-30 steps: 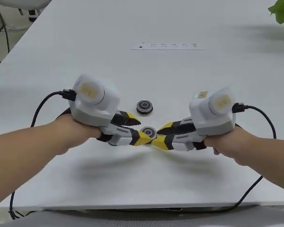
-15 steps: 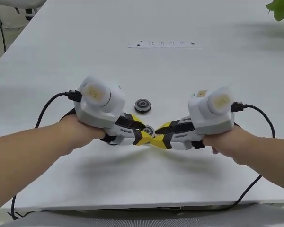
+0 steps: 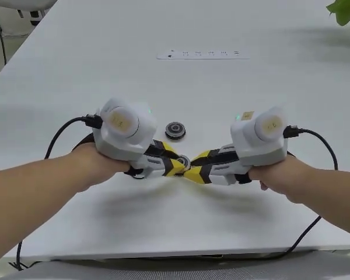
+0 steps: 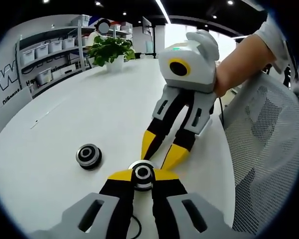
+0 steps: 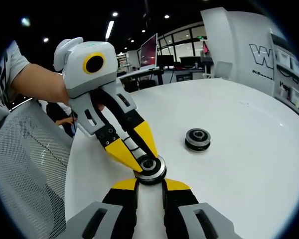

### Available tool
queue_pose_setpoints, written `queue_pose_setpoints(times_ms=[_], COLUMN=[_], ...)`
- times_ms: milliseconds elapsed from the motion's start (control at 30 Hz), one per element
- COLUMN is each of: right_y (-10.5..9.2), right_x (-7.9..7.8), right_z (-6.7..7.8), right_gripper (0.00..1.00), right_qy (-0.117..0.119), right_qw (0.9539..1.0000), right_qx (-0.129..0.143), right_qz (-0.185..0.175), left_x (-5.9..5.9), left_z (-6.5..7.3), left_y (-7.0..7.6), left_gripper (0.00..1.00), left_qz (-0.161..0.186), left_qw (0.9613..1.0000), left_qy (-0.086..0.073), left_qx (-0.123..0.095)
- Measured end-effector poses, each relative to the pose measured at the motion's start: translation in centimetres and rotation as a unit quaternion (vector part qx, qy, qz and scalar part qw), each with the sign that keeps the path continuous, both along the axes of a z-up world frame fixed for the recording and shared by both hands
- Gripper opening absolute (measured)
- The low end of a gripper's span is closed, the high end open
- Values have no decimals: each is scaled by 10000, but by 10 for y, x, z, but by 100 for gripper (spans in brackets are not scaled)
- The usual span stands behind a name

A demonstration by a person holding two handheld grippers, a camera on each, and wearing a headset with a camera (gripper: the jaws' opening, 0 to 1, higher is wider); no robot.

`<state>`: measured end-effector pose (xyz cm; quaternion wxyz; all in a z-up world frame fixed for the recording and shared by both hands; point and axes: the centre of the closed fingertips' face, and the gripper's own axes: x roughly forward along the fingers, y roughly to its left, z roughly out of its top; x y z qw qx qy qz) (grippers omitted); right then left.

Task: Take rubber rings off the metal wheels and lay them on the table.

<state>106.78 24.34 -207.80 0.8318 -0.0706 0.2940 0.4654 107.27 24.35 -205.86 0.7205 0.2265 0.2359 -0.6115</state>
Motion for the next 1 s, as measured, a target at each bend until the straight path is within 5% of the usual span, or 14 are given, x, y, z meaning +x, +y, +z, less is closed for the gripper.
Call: queue_pose_setpoints(times_ms=[1000], right_y=[-3], right_x=[-1], right_z=[0], right_gripper=[11], right_qy=[117], right_qw=[9997], right_qx=[191], right_qz=[90], left_x=[5], left_z=[-1], left_y=[0], left_gripper=[7], left_qz=[42], left_qw=[10000], left_qy=[29], left_qx=[-59])
